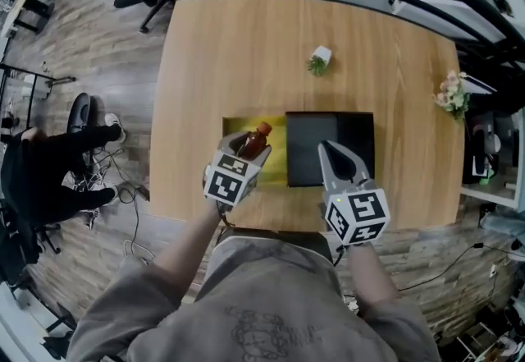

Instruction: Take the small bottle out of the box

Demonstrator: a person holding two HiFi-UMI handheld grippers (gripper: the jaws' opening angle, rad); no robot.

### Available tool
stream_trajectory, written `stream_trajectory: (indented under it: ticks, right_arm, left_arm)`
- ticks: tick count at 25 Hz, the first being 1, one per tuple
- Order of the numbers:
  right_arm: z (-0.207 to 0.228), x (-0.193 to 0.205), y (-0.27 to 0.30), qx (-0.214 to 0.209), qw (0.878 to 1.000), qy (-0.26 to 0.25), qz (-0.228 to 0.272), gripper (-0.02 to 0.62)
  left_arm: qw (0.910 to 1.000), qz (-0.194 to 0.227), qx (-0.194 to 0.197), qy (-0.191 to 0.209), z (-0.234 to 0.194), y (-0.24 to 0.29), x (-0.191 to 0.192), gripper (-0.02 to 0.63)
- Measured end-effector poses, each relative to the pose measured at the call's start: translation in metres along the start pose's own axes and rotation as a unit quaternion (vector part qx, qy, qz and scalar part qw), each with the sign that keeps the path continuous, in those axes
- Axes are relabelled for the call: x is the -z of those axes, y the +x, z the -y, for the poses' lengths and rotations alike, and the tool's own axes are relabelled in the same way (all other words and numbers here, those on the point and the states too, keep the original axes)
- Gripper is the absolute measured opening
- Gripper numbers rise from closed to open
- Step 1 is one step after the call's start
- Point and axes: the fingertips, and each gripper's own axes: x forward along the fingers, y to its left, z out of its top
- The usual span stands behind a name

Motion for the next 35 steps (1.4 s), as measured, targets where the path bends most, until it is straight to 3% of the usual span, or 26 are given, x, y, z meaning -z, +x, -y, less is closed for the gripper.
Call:
stream_trajectory:
  ticks: [4, 9, 14, 19, 24, 30, 35]
  right_arm:
    - [-0.005, -0.037, -0.022, 0.009, 0.999, -0.019, 0.039, 0.011]
    - [-0.016, -0.086, -0.053, 0.009, 0.995, -0.041, 0.096, 0.011]
    - [-0.031, -0.123, -0.082, 0.001, 0.988, -0.052, 0.147, 0.011]
    - [-0.042, -0.145, -0.108, 0.003, 0.981, -0.061, 0.184, 0.011]
    - [-0.053, -0.156, -0.137, 0.021, 0.972, -0.088, 0.215, 0.011]
    - [-0.065, -0.153, -0.161, 0.029, 0.963, -0.121, 0.238, 0.009]
    - [-0.064, -0.140, -0.161, 0.024, 0.967, -0.116, 0.226, 0.009]
  left_arm:
    - [0.9975, 0.070, -0.003, 0.011, 0.006, -0.044, -0.048, 0.222]
    - [0.9851, 0.167, -0.010, 0.039, 0.017, -0.104, -0.106, 0.222]
    - [0.9631, 0.260, -0.026, 0.063, 0.030, -0.166, -0.150, 0.222]
    - [0.9379, 0.334, -0.049, 0.081, 0.037, -0.215, -0.170, 0.222]
    - [0.9161, 0.380, -0.072, 0.106, 0.046, -0.250, -0.173, 0.222]
    - [0.9139, 0.371, -0.093, 0.135, 0.066, -0.259, -0.160, 0.222]
    - [0.9218, 0.360, -0.080, 0.121, 0.076, -0.251, -0.150, 0.222]
